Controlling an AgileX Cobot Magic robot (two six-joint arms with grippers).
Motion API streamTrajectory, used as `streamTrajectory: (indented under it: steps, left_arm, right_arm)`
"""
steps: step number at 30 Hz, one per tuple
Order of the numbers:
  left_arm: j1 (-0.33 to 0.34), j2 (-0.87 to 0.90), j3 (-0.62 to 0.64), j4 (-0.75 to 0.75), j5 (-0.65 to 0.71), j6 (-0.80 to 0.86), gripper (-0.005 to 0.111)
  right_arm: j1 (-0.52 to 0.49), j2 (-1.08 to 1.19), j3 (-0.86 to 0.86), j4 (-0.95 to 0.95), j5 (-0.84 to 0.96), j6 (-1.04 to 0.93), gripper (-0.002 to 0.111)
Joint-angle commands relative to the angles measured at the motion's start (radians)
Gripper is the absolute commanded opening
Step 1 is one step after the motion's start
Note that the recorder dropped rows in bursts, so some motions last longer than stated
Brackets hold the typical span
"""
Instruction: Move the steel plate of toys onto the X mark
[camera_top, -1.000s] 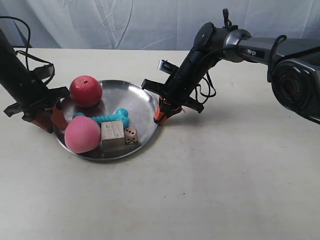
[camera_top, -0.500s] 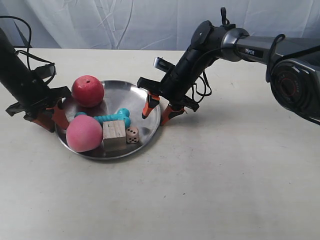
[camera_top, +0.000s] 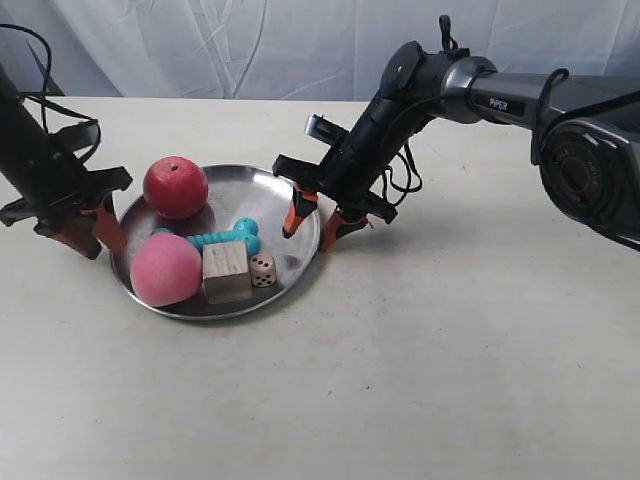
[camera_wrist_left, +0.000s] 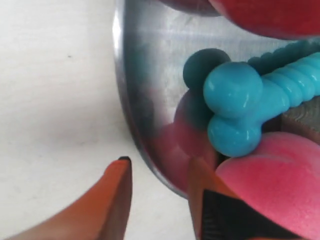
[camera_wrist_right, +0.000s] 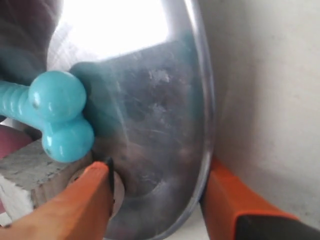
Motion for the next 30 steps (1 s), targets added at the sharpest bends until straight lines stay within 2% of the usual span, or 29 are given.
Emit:
streamTrajectory:
  steps: [1,9,11,14,16,21,27,30]
  left_arm:
    - [0.038,-0.042,-0.001,0.005,0.008,-0.035,0.036]
    - [0.083,-0.147,-0.001,0.006,0.008,-0.078,0.033]
    - [0.086,-0.178,-0.001,0.005,0.008,-0.078,0.027]
    - [0.086,-0.236,-0.001,0.007,0.008,-0.078,0.01]
    - [0.086,-0.279,-0.001,0.007,0.008,-0.069,0.0]
    - [0.086,-0.409,0.002,0.028,0.008,-0.071,0.0]
    - [0.086,-0.644,0.092,0.028,-0.061,-0.073,0.0]
    - [0.086,-0.791,0.16,0.028,-0.116,-0.073,0.0]
  right_arm:
    - [0.005,-0.016,-0.002,-0.025,-0.004,-0.007,0.051]
    - [0.005,-0.104,-0.002,-0.219,-0.004,0.067,0.051]
    - [0.005,-0.134,-0.002,-0.269,-0.004,0.087,0.051]
    - [0.005,-0.179,-0.002,-0.359,-0.004,0.101,0.05]
    - [0.005,-0.208,-0.002,-0.407,-0.004,0.101,0.041]
    - [0.005,-0.312,0.024,-0.484,-0.004,0.101,-0.001]
    - [0.005,-0.519,0.216,-0.553,-0.005,0.101,0.0]
    - [0.005,-0.662,0.368,-0.542,-0.106,0.101,0.0]
